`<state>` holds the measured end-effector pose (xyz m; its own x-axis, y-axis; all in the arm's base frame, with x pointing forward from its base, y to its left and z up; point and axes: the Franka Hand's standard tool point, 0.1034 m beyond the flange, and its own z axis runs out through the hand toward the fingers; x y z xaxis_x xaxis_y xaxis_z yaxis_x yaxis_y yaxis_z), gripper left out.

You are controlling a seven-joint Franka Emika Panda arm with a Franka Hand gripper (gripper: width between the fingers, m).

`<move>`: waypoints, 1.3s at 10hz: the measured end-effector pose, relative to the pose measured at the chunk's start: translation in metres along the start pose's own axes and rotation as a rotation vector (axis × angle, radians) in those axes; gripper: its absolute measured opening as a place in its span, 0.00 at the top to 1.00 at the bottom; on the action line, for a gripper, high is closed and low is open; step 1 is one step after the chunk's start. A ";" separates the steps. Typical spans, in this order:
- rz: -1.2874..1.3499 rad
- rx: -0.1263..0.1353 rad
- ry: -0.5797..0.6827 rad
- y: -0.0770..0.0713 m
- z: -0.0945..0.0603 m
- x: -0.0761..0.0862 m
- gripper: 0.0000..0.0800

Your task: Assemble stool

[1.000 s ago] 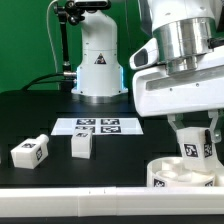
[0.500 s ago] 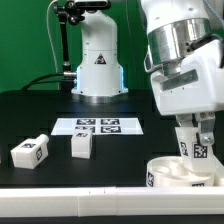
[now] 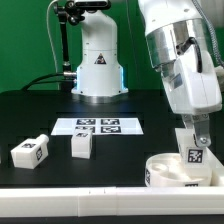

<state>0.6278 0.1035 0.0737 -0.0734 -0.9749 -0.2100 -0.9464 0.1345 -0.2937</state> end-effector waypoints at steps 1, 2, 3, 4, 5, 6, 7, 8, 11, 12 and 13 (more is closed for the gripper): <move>-0.041 -0.001 -0.001 -0.001 -0.001 0.000 0.30; -0.094 0.005 -0.002 -0.004 -0.006 0.001 0.21; -0.095 0.009 -0.010 -0.008 -0.012 -0.001 0.19; -0.134 0.018 -0.011 -0.012 -0.019 -0.002 0.19; -0.245 0.027 -0.010 -0.013 -0.026 -0.001 0.19; -0.320 0.025 -0.008 -0.011 -0.027 -0.001 0.19; -0.398 0.023 -0.006 -0.010 -0.025 0.000 0.19; -0.454 0.023 -0.006 -0.010 -0.025 0.000 0.19; -0.724 -0.008 -0.002 -0.009 -0.025 -0.006 0.19; -0.859 -0.013 0.014 -0.010 -0.027 -0.007 0.19; -0.988 -0.010 0.030 -0.011 -0.025 -0.001 0.19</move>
Offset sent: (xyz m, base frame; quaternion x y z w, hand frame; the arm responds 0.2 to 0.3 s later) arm -0.0093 0.0002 0.0285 0.0047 -0.0305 -0.0061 0.9995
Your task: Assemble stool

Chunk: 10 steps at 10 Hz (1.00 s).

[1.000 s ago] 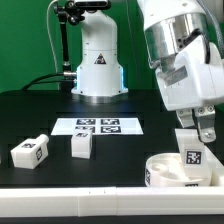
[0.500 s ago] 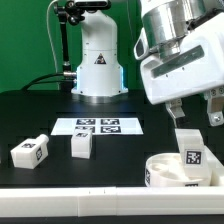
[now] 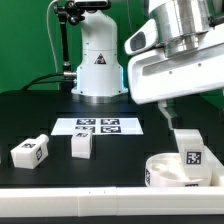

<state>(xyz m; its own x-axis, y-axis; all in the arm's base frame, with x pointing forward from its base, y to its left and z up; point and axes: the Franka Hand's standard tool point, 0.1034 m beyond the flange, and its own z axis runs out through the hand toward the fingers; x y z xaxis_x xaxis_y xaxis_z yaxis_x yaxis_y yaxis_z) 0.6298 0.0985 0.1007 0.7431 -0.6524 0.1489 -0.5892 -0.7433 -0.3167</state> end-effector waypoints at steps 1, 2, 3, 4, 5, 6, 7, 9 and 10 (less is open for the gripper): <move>-0.142 -0.003 0.020 0.008 0.002 0.006 0.19; -0.235 -0.008 0.023 0.013 0.003 0.009 0.19; -0.331 -0.013 0.022 0.014 0.004 0.010 0.19; -0.410 -0.017 0.023 0.014 0.004 0.010 0.19; -0.458 -0.021 0.025 0.016 0.003 0.013 0.19; -0.535 -0.025 0.024 0.016 0.003 0.013 0.19; -0.602 -0.026 0.023 0.016 0.003 0.013 0.19; -0.763 -0.035 0.020 0.014 0.004 0.012 0.19; -0.925 -0.048 0.001 0.010 0.004 0.008 0.19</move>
Offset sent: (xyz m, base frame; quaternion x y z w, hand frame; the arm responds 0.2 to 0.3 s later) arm 0.0054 -0.0010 0.0000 -0.0163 0.0079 -0.3218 0.9466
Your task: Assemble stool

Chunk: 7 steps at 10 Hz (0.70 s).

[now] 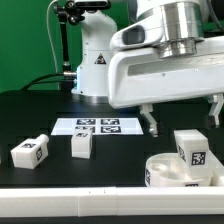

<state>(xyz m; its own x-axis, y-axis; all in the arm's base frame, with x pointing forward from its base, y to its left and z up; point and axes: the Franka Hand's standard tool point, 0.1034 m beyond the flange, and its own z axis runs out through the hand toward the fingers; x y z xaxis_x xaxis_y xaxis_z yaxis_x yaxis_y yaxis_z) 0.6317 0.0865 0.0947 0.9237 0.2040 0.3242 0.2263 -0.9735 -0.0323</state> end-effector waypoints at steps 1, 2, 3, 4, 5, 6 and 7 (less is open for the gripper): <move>-0.095 0.006 -0.026 -0.004 0.000 0.002 0.19; -0.227 0.003 -0.036 -0.008 -0.001 0.005 0.19; -0.340 0.000 -0.044 -0.013 -0.001 0.008 0.19; -0.422 0.004 -0.071 -0.017 0.001 0.006 0.19; -0.486 0.007 -0.093 -0.018 0.003 0.006 0.19; -0.552 0.004 -0.089 -0.015 0.002 0.006 0.19; -0.622 0.003 -0.092 -0.014 0.003 0.006 0.19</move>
Offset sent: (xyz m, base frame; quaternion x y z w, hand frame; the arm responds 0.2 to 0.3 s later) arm 0.0039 0.0270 0.0016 0.0059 -0.0515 -0.2833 0.9576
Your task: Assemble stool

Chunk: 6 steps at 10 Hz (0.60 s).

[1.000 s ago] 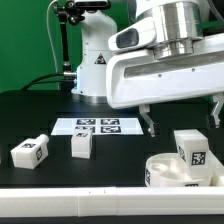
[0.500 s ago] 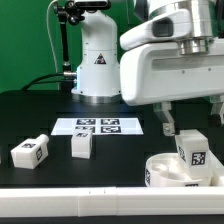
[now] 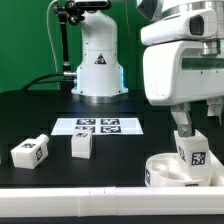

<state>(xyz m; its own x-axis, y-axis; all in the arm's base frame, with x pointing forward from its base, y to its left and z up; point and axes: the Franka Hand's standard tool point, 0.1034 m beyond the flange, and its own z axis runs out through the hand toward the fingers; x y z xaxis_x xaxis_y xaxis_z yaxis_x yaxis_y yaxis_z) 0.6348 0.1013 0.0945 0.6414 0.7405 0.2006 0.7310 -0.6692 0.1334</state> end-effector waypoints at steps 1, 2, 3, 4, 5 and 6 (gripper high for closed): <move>-0.048 -0.002 -0.002 0.001 0.000 -0.001 0.19; -0.101 -0.004 -0.005 0.001 0.000 -0.001 0.19; -0.260 -0.014 -0.018 0.000 0.002 0.002 0.19; -0.363 -0.017 -0.037 0.000 0.004 0.005 0.19; -0.481 -0.021 -0.056 0.000 0.006 0.011 0.19; -0.553 -0.023 -0.064 0.000 0.009 0.012 0.19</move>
Offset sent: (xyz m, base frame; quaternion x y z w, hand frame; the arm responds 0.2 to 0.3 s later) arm 0.0203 0.0172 -0.0010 -0.0133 -0.0325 -0.2562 0.9660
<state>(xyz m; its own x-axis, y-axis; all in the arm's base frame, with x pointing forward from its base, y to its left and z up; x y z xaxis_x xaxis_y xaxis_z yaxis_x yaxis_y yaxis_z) 0.6449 0.1108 0.0878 0.1768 0.9836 0.0354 0.9578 -0.1803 0.2238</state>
